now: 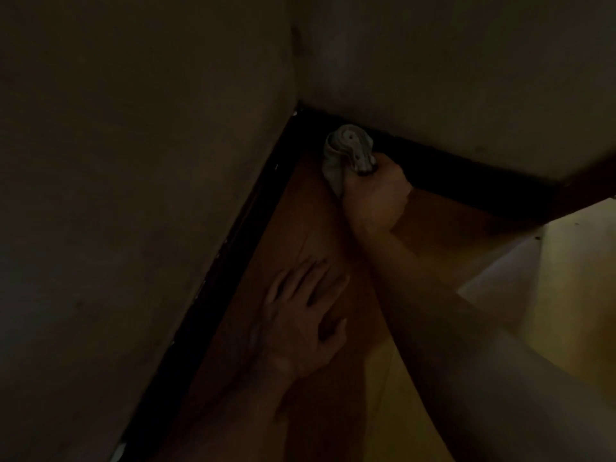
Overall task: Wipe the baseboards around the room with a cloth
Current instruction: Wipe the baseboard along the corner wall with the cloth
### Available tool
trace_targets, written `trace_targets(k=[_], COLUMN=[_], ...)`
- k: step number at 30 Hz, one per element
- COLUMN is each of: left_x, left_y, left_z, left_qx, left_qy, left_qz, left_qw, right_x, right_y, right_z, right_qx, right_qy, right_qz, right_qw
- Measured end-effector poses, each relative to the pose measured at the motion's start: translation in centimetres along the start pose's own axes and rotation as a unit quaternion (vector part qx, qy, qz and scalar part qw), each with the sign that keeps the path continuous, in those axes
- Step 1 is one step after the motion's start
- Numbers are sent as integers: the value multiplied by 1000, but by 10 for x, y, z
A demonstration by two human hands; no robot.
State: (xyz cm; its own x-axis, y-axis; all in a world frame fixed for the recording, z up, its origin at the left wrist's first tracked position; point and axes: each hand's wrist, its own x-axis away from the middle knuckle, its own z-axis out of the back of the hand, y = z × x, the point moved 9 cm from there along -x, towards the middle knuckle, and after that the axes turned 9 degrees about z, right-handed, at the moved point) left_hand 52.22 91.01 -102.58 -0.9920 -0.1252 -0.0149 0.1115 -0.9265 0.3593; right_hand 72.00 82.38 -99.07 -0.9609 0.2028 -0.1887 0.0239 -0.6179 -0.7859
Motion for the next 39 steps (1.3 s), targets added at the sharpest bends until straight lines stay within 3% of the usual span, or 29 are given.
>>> trace_targets(k=[3, 9, 13, 19, 23, 28, 35, 39], left_x=[0, 1, 0, 0, 0, 0, -1, 0], left_y=[2, 0, 2, 4, 3, 3, 2, 2], left_z=[1, -3, -1, 0, 2, 0, 1, 3], left_qx=[-3, -17, -13, -25, -16, -26, -25, -14], left_qy=[2, -13, -3, -16, -15, -22, -11, 4], left_qz=[-9, 1, 0, 8, 7, 7, 7, 2], left_qw=[1000, 1000, 1000, 1000, 1000, 999, 1000, 1000], right_x=[-4, -4, -8, -5, -11, -8, -8, -6], right_y=[-1, 33, 22, 42, 34, 45, 10, 20], right_z=[-7, 43, 30, 48, 40, 55, 7, 23], right_qx=[-5, 26, 28, 28, 37, 30, 24, 45], right_qy=[-47, 33, -12, 8, -32, -9, -58, -30], right_qz=[9, -11, 16, -15, 13, 12, 18, -10], right_qw=[999, 999, 999, 999, 999, 999, 998, 999])
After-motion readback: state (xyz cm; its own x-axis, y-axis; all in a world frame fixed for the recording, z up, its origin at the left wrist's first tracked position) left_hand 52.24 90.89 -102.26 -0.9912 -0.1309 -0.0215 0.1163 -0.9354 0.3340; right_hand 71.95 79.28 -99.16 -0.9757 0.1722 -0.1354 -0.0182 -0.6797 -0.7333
